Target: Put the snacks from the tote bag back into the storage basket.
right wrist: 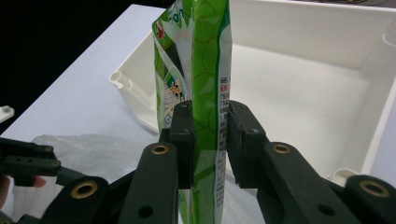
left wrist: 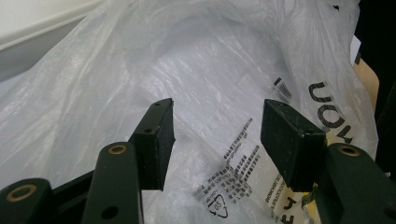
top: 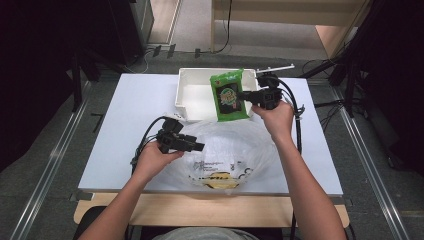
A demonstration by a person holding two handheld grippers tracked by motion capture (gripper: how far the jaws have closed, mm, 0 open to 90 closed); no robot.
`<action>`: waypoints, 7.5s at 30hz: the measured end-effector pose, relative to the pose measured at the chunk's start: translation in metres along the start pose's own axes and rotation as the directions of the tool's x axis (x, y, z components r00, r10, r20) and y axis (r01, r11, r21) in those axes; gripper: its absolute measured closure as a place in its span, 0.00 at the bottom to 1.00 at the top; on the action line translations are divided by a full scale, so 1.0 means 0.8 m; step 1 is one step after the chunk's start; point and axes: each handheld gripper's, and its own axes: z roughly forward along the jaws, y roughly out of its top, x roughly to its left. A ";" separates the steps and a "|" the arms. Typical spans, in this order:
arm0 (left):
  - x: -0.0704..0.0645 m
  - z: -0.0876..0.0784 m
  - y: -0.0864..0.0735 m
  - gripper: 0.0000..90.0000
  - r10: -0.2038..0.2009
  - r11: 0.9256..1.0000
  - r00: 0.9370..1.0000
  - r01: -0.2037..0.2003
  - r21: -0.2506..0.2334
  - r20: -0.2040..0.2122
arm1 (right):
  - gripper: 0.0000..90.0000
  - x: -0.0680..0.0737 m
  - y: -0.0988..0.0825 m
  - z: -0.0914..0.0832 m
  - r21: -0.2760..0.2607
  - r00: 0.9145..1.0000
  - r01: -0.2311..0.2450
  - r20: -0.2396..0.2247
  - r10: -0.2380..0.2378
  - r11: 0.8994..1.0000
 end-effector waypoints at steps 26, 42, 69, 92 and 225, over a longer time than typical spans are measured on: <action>-0.001 0.012 -0.004 0.51 0.013 1.000 1.000 -0.013 0.028 0.003 | 0.84 0.010 0.061 0.025 -0.032 0.998 0.026 0.051 -0.024 0.999; 0.006 0.017 -0.008 0.52 0.000 1.000 1.000 0.000 0.025 0.008 | 0.84 -0.013 0.087 0.064 -0.037 0.995 -0.017 0.093 0.021 0.999; 0.011 0.018 -0.010 0.53 0.010 0.999 1.000 -0.010 0.034 0.014 | 0.83 -0.046 0.084 0.134 -0.026 0.984 -0.065 0.167 0.069 0.998; 0.012 0.020 -0.013 0.53 0.005 0.999 1.000 -0.006 0.041 0.014 | 0.83 -0.053 0.074 0.162 -0.015 0.971 -0.028 0.237 0.031 0.999; 0.011 0.024 -0.016 0.48 -0.010 0.999 1.000 0.010 0.047 0.012 | 0.54 -0.009 0.062 0.144 0.051 0.996 0.023 0.084 -0.027 0.998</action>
